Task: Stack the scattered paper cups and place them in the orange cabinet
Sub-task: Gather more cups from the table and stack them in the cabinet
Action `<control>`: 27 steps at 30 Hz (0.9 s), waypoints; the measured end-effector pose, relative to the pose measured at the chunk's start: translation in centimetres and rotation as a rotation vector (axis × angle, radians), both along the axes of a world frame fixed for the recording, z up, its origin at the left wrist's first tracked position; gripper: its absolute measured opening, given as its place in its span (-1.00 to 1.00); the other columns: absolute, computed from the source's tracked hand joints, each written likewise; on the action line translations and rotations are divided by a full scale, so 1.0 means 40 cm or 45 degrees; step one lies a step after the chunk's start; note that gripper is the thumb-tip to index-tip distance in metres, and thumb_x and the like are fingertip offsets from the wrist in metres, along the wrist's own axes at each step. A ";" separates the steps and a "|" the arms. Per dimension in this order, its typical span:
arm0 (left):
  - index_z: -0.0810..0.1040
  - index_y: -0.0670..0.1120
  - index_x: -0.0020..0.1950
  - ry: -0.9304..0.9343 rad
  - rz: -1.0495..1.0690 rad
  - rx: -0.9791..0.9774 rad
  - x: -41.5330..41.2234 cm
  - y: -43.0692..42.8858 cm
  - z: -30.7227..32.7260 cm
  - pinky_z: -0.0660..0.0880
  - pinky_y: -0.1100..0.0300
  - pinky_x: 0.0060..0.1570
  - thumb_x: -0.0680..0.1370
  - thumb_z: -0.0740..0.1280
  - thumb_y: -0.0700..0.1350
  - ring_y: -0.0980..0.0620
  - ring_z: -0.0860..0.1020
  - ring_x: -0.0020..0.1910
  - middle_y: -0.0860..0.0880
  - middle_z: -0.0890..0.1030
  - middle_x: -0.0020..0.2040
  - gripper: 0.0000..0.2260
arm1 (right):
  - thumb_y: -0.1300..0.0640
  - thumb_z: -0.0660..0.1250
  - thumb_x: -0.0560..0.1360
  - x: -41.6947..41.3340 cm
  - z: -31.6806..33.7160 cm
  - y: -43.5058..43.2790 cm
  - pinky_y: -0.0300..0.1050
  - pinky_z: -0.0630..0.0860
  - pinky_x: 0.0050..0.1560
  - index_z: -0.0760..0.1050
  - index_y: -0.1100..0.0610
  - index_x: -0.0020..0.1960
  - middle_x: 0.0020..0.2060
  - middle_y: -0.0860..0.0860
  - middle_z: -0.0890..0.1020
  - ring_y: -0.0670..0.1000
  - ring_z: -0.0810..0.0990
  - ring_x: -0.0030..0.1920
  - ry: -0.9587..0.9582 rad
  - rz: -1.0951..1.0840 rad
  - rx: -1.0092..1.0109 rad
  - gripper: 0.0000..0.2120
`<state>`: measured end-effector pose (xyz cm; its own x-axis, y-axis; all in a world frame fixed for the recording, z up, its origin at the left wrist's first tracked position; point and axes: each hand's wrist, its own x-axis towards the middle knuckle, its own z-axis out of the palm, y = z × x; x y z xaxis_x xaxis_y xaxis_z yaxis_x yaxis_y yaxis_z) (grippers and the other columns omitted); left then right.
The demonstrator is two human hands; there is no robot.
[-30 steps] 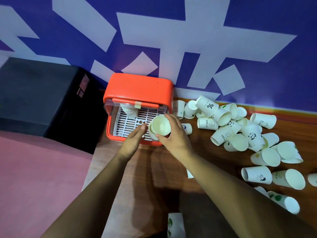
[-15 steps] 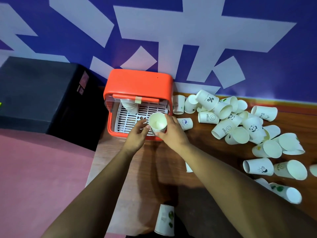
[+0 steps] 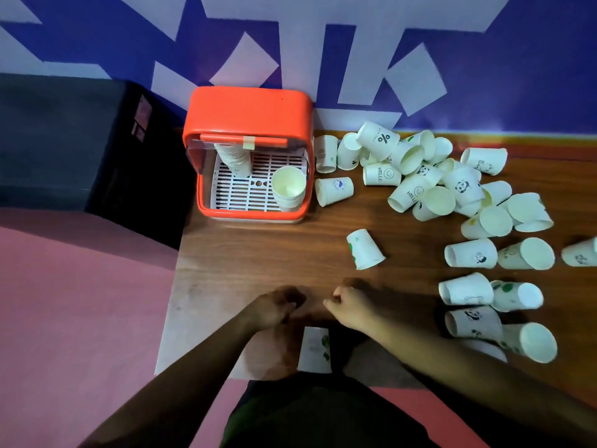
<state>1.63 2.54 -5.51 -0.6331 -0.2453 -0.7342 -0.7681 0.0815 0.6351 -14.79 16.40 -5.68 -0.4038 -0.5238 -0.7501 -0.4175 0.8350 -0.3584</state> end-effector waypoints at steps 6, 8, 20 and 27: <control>0.47 -0.12 0.38 -0.150 0.111 0.189 -0.018 0.089 -0.022 0.45 0.38 -0.47 0.69 0.19 -0.18 0.01 0.56 -0.27 -0.11 0.59 0.01 -0.73 | 0.08 0.31 0.57 0.084 -0.041 0.078 -0.20 0.41 -0.12 0.60 0.19 0.04 -0.11 0.02 0.59 0.03 0.58 -0.01 -0.300 -0.363 0.036 -0.81; 0.49 -0.15 0.38 -0.096 0.141 0.221 -0.018 0.105 -0.031 0.48 0.41 -0.35 0.67 0.22 -0.21 -0.02 0.58 -0.09 -0.10 0.57 0.16 -0.72 | 0.14 0.32 0.56 0.100 -0.040 0.081 -0.21 0.43 -0.15 0.61 0.23 0.04 -0.15 0.01 0.60 -0.01 0.57 -0.05 -0.368 -0.483 -0.027 -0.82; 0.59 -0.15 0.06 0.227 0.586 0.368 -0.092 0.016 0.033 0.60 0.12 0.08 0.63 0.35 -0.17 0.00 0.63 -0.03 -0.15 0.66 0.01 -0.93 | 0.11 0.49 0.46 -0.006 0.067 0.016 0.01 0.58 0.13 0.51 0.18 0.25 0.10 0.14 0.63 0.05 0.62 0.10 -0.623 -0.846 -0.379 -0.59; 0.40 0.02 0.41 0.511 0.502 0.391 -0.154 -0.002 0.098 0.56 0.06 0.25 0.36 0.60 0.01 0.01 0.59 0.25 -0.07 0.58 0.28 -0.32 | 0.15 0.36 0.56 -0.073 0.118 -0.004 0.17 0.58 0.17 0.42 0.23 0.36 0.23 0.27 0.58 0.23 0.57 0.24 -1.316 -1.763 -0.756 -0.60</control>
<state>-4.53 2.44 -1.58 -0.7783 -0.3320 -0.5330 -0.4011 -0.3904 0.8287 -17.71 16.26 -0.94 -0.2769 -0.5136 -0.8121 0.9407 0.0277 -0.3382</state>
